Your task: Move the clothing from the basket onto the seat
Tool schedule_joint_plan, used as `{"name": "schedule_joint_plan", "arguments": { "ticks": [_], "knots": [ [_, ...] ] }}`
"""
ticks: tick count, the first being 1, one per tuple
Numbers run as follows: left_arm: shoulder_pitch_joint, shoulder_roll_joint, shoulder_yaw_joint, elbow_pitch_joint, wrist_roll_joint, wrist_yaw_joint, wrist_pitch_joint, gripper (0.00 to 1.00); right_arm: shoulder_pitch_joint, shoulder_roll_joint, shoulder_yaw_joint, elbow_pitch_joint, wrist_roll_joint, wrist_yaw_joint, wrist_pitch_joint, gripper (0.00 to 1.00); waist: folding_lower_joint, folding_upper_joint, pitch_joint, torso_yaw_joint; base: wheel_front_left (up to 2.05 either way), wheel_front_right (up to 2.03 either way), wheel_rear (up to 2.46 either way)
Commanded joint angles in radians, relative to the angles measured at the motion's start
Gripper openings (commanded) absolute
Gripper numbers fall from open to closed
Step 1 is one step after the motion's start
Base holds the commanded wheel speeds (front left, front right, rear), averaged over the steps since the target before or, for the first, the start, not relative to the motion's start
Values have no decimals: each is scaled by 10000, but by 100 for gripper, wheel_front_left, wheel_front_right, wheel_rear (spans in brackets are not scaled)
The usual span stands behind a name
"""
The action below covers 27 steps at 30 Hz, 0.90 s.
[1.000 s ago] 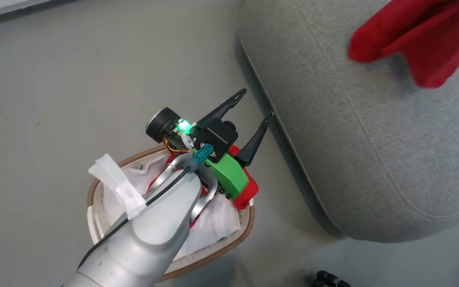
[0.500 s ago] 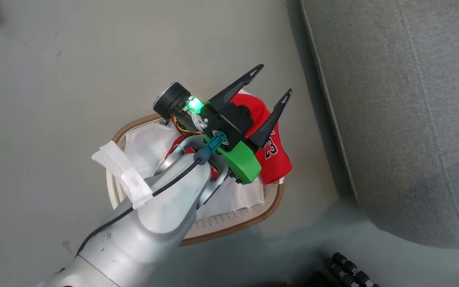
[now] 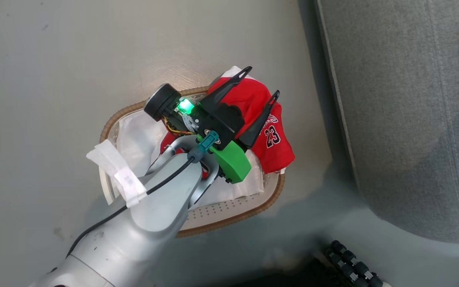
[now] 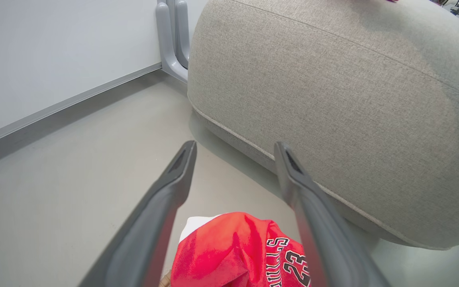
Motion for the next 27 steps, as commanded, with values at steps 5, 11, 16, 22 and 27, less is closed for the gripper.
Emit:
{"name": "schedule_joint_plan", "arguments": {
  "ticks": [5,11,16,22,27],
  "knots": [
    [149,135,32,75,-174,30,5,100,774,462,60,-596,281,-17,-43,100,-1,120,-291,-283,0,0,0],
    [316,71,141,73,-394,60,-3,100,2145,826,206,-1753,844,-17,-34,100,-1,120,-810,-429,0,0,0],
    [551,132,401,-109,-591,98,-6,100,3360,1054,356,-2769,1010,-17,-34,100,-1,120,-1373,-512,0,0,0],
    [1136,63,877,-482,-833,170,-7,100,4074,1077,571,-3487,1067,-17,-35,100,-1,120,-2298,-486,0,0,0],
    [1854,-40,1403,-764,-954,198,-7,100,4070,931,695,-3685,1008,-17,-33,100,-1,120,-3240,-261,0,0,0]
  ]
}}
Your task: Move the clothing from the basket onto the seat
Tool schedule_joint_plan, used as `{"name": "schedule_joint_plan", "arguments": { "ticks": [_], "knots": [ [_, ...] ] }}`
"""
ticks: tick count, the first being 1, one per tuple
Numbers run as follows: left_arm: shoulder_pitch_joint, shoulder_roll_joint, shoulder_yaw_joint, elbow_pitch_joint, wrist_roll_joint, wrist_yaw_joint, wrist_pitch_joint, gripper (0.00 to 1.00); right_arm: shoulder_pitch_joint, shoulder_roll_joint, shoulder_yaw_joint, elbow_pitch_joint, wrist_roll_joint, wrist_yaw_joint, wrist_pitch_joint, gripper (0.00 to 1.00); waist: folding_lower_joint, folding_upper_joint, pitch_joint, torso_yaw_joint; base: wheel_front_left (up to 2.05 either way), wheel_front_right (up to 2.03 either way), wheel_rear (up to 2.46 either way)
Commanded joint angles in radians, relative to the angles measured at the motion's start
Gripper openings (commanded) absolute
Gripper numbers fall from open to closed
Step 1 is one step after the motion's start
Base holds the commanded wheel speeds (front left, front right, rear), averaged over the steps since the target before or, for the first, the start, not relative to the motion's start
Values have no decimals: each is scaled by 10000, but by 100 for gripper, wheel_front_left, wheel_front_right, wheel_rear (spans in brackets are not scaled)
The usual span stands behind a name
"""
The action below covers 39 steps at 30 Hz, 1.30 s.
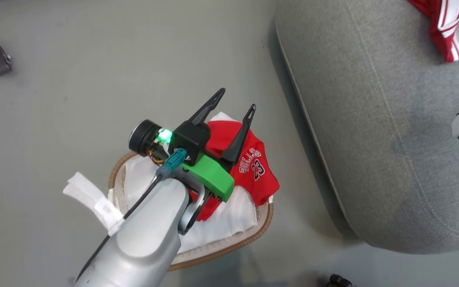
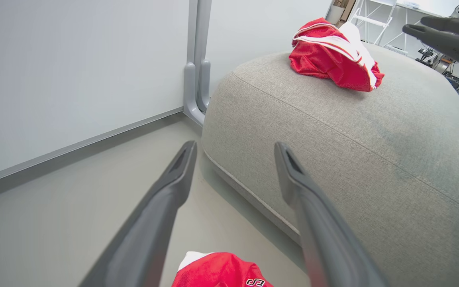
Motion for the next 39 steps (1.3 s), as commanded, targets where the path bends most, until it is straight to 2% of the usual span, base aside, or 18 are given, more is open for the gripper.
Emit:
{"name": "schedule_joint_plan", "arguments": {
  "ticks": [1,9,24,29,36,39],
  "knots": [
    [338,-38,205,-114,-23,64,-4,100,36,-48,11,-34,38,-17,-23,100,0,120,-989,276,0,0,0],
    [2025,-146,1765,-734,32,278,-3,100,266,272,347,-134,287,-16,-23,100,0,120,-2339,1010,0,0,0],
    [5196,-231,4851,-2006,348,312,-2,100,2320,2040,1605,-1146,366,-16,-24,100,0,120,-3721,1690,0,0,0],
    [5907,-237,5164,-2254,337,447,0,100,3192,2296,1722,-1489,604,-16,-22,100,0,120,-3987,1750,0,0,0],
    [6568,-237,5314,-2543,17,656,0,100,4188,2344,1844,-1631,1722,-16,-24,100,0,120,-4248,1633,0,0,0],
    [6695,-236,5330,-2641,-31,722,-2,100,4375,2347,1957,-1576,1837,-16,-24,100,0,120,-4319,1593,0,0,0]
  ]
}}
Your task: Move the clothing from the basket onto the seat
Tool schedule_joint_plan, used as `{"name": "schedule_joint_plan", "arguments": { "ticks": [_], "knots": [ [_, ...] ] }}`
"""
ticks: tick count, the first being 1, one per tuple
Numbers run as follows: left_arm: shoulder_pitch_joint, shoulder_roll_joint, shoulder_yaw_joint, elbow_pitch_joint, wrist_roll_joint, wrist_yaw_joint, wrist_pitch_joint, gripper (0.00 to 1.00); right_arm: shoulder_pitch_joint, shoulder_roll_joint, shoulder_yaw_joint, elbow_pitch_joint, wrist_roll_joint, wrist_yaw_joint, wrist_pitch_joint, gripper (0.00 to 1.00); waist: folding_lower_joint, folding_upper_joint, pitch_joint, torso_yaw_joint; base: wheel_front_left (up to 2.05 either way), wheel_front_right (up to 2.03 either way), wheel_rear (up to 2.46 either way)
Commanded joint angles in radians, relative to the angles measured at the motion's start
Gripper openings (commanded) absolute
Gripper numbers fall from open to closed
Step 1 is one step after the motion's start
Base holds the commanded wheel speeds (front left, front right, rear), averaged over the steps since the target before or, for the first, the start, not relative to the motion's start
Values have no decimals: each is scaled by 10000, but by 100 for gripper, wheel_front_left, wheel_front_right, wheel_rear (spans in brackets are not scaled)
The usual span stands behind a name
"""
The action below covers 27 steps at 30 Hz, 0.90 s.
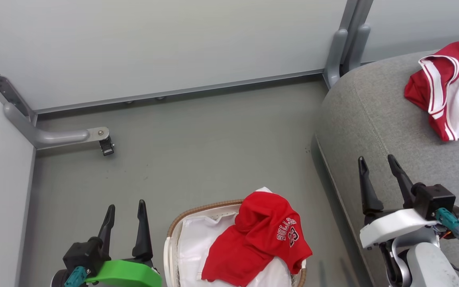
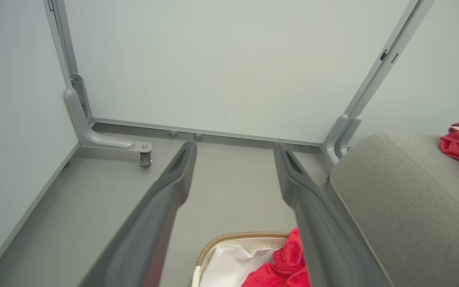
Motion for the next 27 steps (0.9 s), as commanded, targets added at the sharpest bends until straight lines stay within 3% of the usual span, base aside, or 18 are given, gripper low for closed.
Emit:
{"name": "schedule_joint_plan", "arguments": {
  "ticks": [1,27],
  "knots": [
    [137,1,24,-71,-24,63,6,100,181,-33,79,49,78,-14,-24,100,1,120,-69,-37,0,0,0],
    [234,3,85,289,142,82,5,100,433,-32,515,618,-11,-14,-24,100,1,120,-298,181,0,0,0]
  ]
}}
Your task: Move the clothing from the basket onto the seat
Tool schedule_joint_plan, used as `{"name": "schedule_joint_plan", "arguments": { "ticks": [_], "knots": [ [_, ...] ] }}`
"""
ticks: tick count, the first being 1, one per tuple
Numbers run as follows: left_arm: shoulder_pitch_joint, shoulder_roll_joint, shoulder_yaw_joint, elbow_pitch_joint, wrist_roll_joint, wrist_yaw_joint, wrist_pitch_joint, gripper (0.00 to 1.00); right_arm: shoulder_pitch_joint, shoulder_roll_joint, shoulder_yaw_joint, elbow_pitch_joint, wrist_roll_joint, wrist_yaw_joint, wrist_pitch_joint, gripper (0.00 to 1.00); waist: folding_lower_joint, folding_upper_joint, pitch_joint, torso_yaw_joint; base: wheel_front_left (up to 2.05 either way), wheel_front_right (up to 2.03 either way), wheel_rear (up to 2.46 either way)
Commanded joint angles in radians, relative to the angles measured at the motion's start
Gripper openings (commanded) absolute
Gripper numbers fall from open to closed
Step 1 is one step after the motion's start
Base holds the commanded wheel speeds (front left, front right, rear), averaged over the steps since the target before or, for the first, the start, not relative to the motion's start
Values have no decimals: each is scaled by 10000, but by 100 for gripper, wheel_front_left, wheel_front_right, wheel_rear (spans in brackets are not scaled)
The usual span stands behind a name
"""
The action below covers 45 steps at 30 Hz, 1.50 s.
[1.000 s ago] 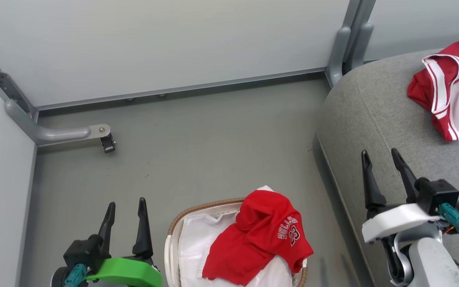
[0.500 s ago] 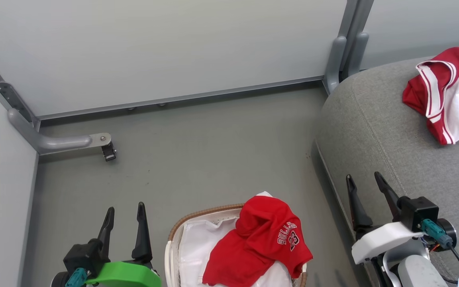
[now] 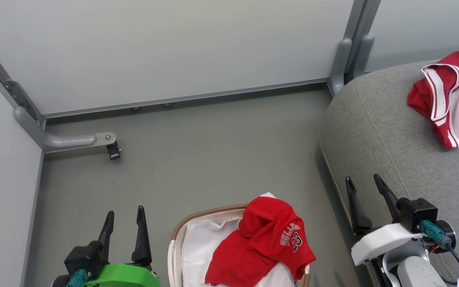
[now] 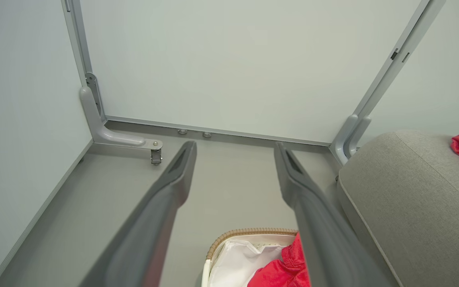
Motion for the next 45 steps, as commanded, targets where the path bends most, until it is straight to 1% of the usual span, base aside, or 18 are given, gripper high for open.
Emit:
{"name": "schedule_joint_plan", "arguments": {
  "ticks": [1,11,25,33,35,39,43,45],
  "knots": [
    [158,6,34,17,99,-9,5,100,101,-32,-18,25,-4,-14,-24,100,1,119,-20,38,0,0,0],
    [245,6,21,29,105,-9,6,100,196,-33,52,51,54,-14,-24,100,1,119,-131,274,0,0,0],
    [342,6,29,-14,202,-3,6,100,239,-32,42,-2,43,-14,-24,100,1,119,-198,380,0,0,0],
    [132,6,-14,-16,268,-71,6,100,50,-33,21,-117,10,-14,-24,100,1,119,85,380,0,0,0],
    [-123,6,-147,34,348,-135,6,100,-65,-33,-40,-207,-36,-14,-24,100,1,119,315,390,0,0,0],
    [-973,6,-610,312,777,-354,6,100,-481,-33,-268,-522,-185,-14,-24,100,1,119,1197,380,0,0,0],
    [-2478,9,-1468,1225,1240,-671,6,100,-1149,-33,-733,-975,-389,-14,-22,100,1,119,2469,272,0,0,0],
    [-3434,14,-2080,1830,1528,-827,4,100,-1539,-31,-1013,-1301,-498,-14,-22,100,1,119,3272,186,0,0,0]
  ]
}}
